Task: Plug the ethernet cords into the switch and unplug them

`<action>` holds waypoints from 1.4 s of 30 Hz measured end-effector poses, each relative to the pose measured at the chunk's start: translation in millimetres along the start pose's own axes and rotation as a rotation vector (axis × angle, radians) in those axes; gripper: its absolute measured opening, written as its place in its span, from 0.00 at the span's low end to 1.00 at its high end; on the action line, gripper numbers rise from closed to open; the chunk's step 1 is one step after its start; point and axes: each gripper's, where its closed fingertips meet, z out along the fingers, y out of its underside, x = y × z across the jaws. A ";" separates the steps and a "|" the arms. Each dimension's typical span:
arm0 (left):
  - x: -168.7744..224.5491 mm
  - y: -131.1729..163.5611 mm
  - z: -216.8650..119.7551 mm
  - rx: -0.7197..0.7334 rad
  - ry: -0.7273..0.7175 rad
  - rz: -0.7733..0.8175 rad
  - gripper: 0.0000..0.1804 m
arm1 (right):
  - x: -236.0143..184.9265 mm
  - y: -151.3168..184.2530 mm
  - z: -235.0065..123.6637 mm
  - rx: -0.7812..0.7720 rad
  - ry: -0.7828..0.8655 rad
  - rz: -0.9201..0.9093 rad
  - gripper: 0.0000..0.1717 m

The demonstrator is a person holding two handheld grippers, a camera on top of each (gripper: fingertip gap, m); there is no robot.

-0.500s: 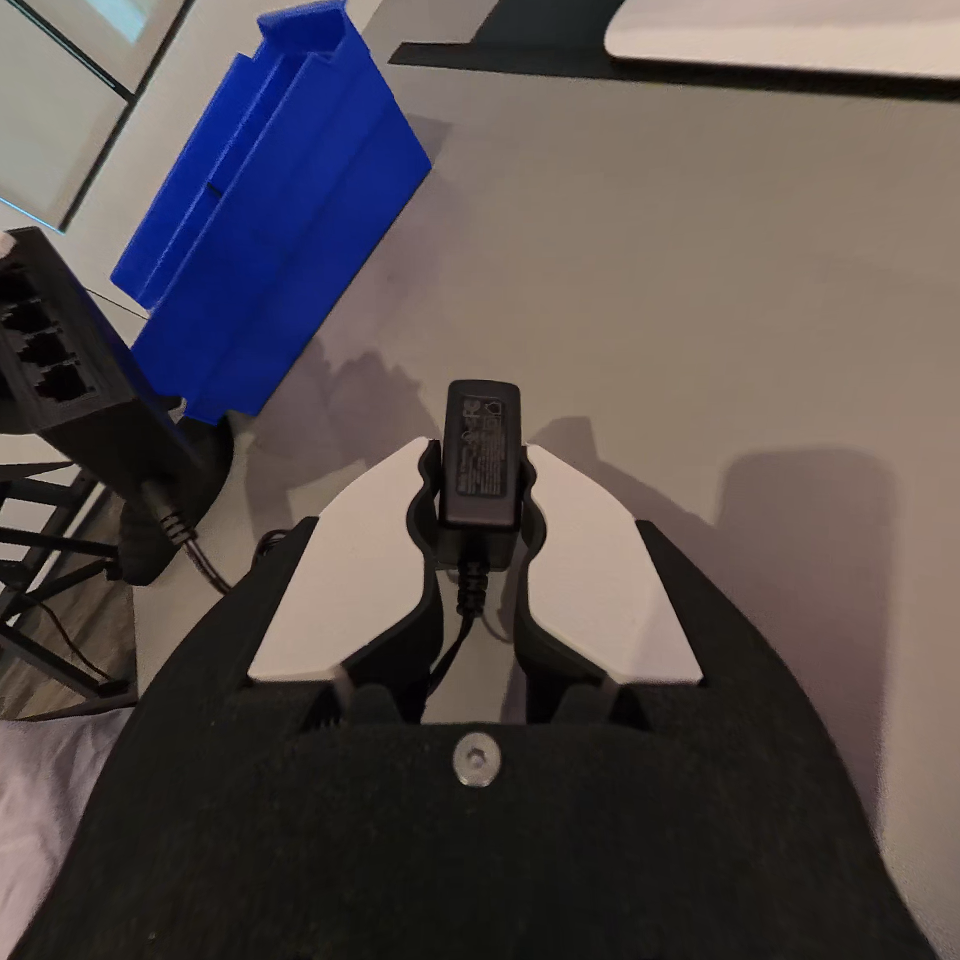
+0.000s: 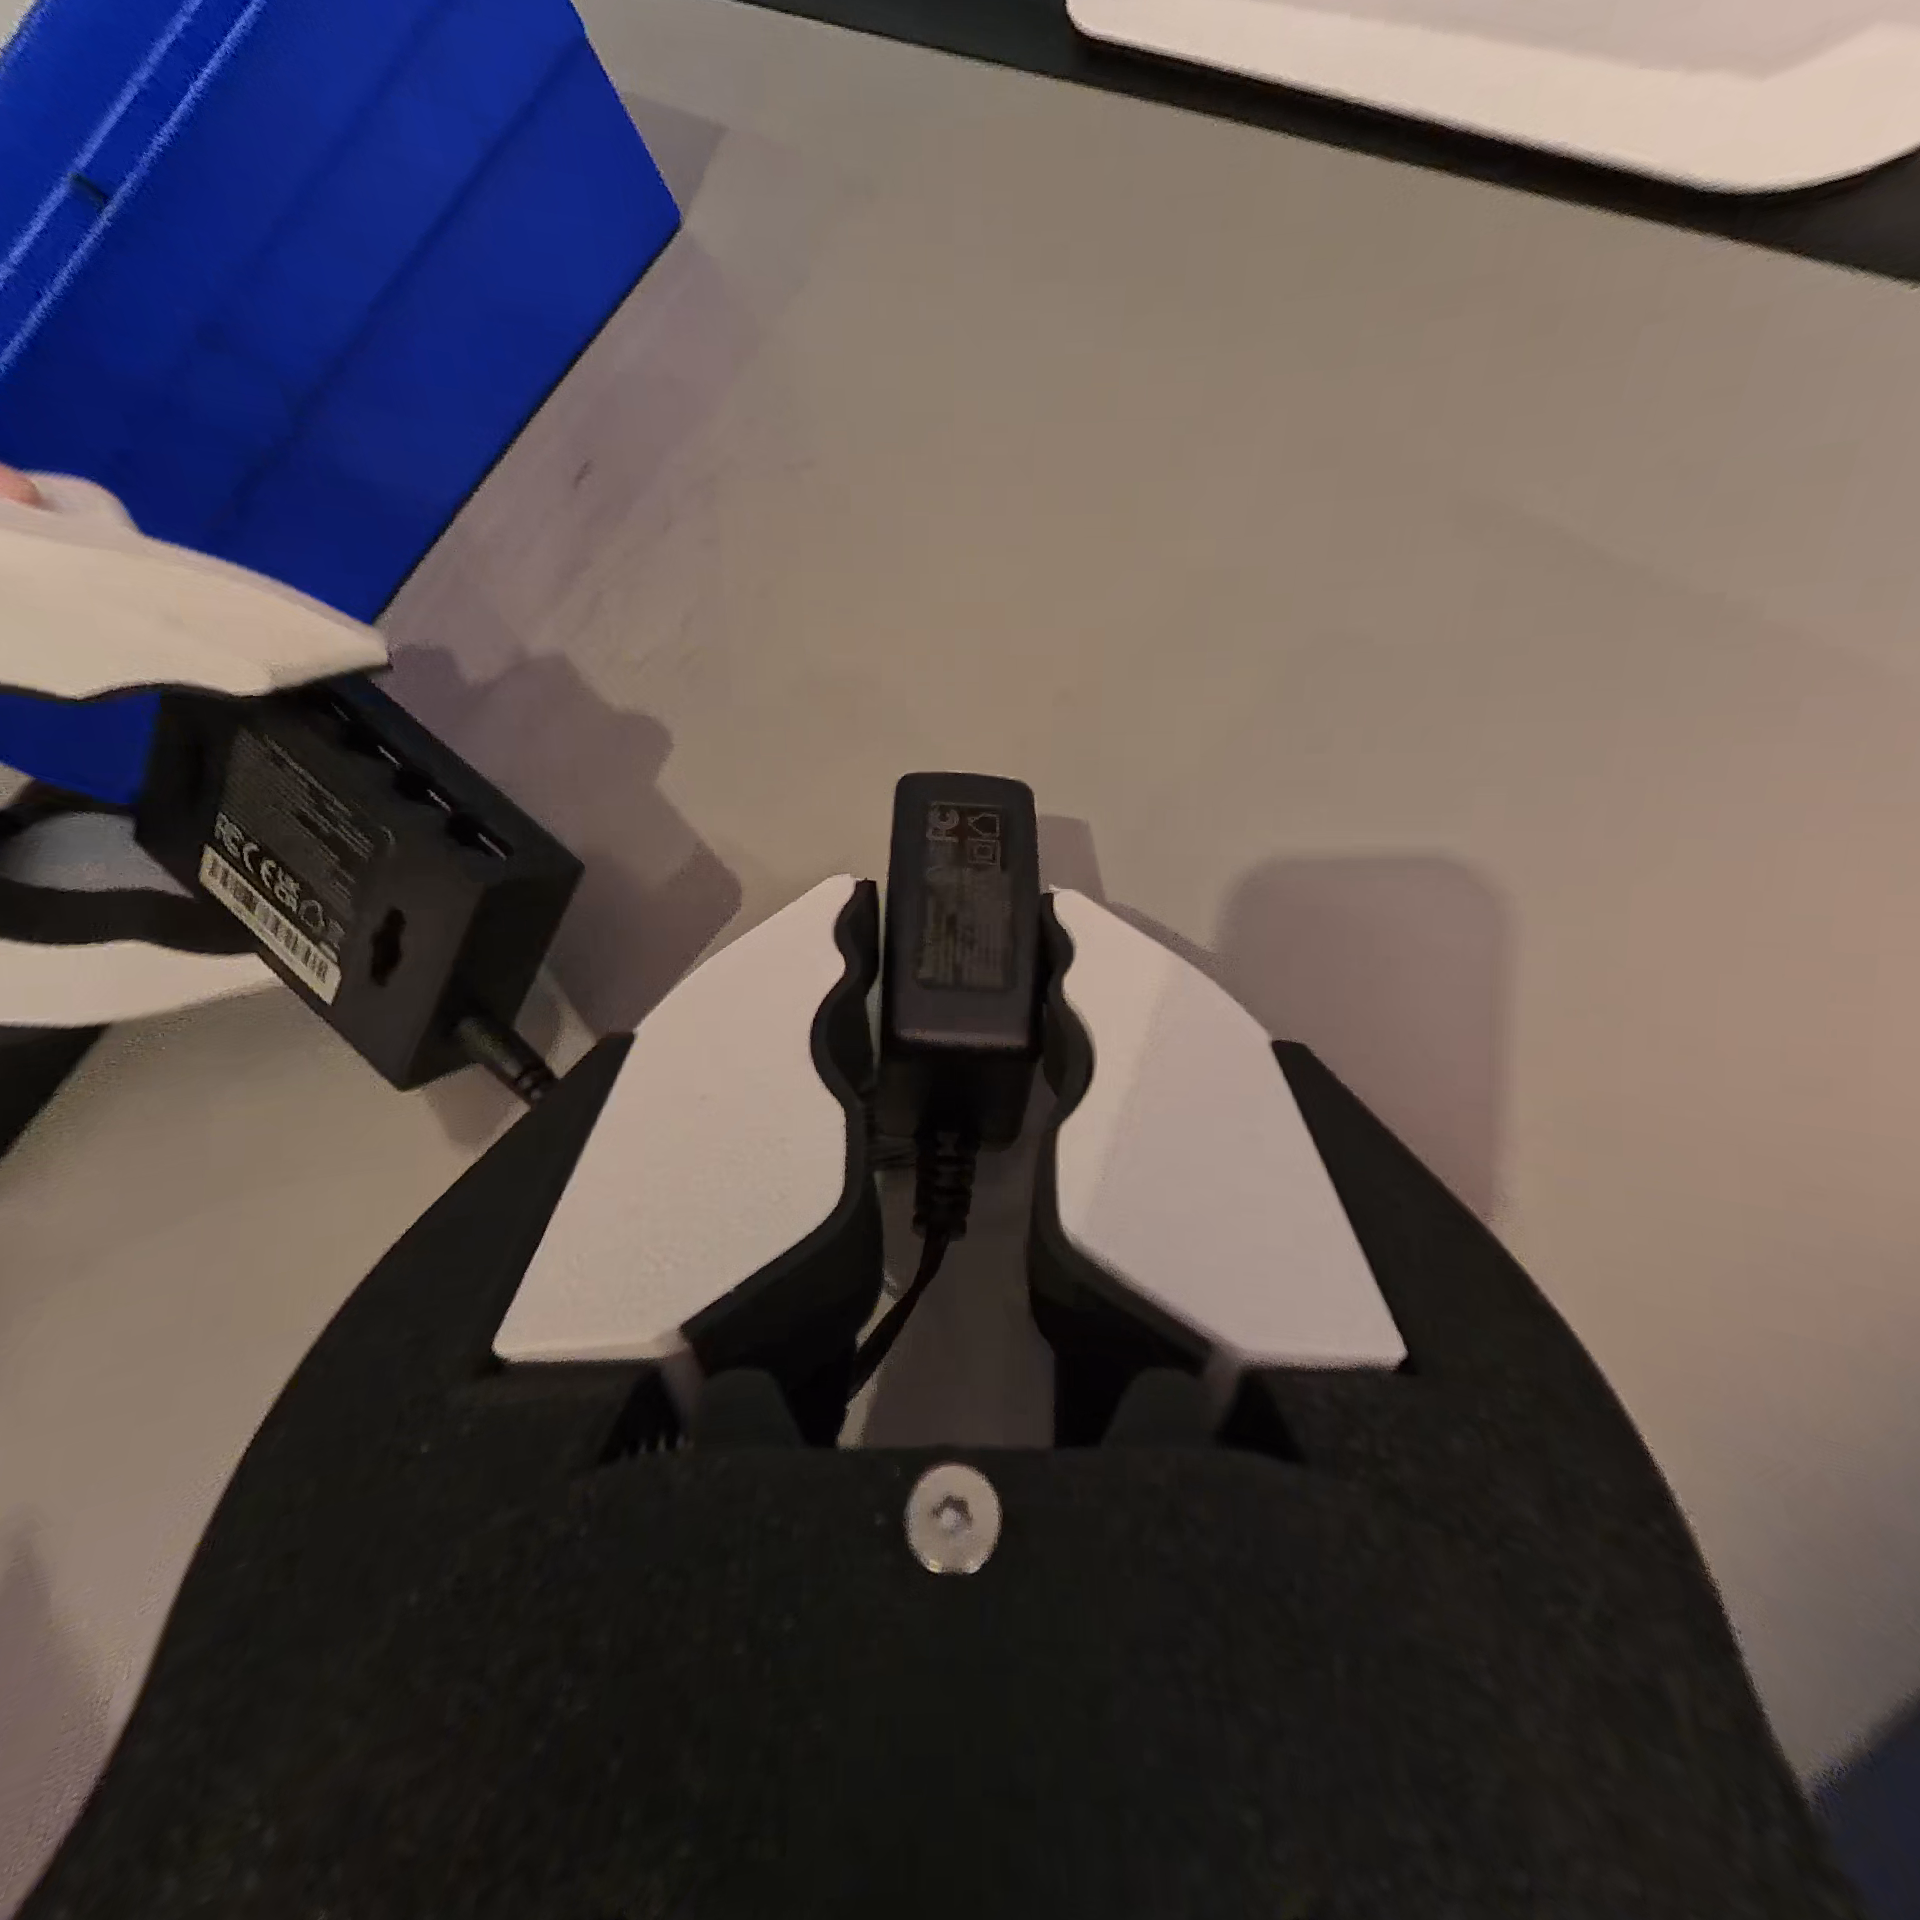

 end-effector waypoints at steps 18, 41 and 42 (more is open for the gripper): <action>52.2 17.4 21.7 -0.022 0.169 -0.604 0.35 | -37.9 -9.2 -32.0 -0.108 0.048 -0.322 0.29; 18.4 -10.9 -19.8 0.173 -0.061 -0.321 0.35 | -115.1 -1.5 -3.4 0.010 -0.590 -0.132 0.39; 17.3 -13.2 -21.6 0.181 -0.070 -0.303 0.35 | -117.3 -2.0 -4.8 0.013 -0.612 -0.121 0.39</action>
